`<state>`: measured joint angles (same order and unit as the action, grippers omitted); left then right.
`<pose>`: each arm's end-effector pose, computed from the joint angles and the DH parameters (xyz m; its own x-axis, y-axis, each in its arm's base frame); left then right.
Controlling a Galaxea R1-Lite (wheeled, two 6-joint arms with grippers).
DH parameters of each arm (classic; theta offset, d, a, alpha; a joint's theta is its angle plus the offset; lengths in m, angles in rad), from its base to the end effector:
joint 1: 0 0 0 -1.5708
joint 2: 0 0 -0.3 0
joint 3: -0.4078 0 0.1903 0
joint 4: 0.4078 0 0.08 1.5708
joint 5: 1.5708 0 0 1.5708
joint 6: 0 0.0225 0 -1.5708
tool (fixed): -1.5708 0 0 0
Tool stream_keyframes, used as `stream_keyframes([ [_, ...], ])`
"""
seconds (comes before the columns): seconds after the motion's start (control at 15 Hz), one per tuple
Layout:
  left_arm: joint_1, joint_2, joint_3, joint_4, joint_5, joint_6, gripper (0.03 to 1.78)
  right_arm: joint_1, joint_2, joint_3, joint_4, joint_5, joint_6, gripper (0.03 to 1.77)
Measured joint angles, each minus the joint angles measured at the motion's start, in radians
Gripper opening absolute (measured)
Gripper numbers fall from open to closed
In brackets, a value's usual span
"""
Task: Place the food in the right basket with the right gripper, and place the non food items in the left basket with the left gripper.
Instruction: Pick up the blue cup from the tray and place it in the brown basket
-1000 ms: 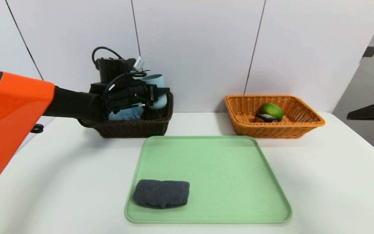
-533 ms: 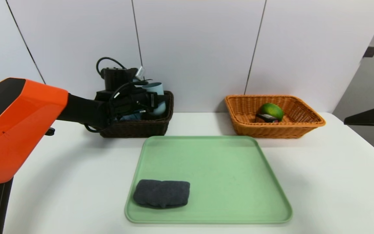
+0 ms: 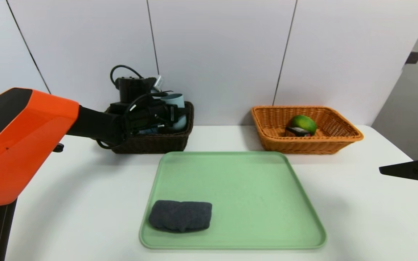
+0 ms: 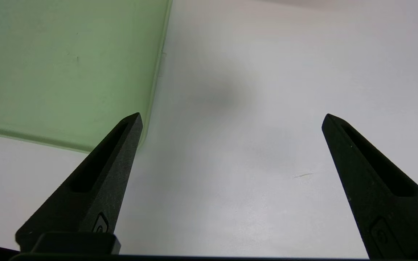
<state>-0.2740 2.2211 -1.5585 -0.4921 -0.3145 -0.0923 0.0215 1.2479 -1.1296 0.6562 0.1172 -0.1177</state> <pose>0.4465 -0.1327 0.1736 0.8185 -0.5514 -0.1614 0.5334 0.8337 -0.1431 0.1602 0.0061 0.2672 0.7072 0.1322 -0.6946 -0.1863 0.9825 -0.0027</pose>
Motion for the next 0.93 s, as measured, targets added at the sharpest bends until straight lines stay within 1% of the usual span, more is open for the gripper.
stream_keyframes([
  [0.33,0.0,0.008,0.0,0.0,0.0,0.004,1.17,0.003,-0.006,0.004,0.0,-0.004,0.005,1.71],
  [0.47,0.008,0.012,-0.001,0.001,0.0,0.027,1.17,0.002,-0.007,0.004,0.001,-0.006,0.005,1.71],
  [0.67,0.023,0.023,-0.001,-0.003,0.0,0.089,1.17,0.003,-0.01,0.006,0.002,-0.004,0.004,1.71],
  [0.93,0.035,0.028,-0.003,-0.003,-0.001,0.092,1.17,0.003,-0.015,0.007,0.002,-0.003,0.005,1.71],
])
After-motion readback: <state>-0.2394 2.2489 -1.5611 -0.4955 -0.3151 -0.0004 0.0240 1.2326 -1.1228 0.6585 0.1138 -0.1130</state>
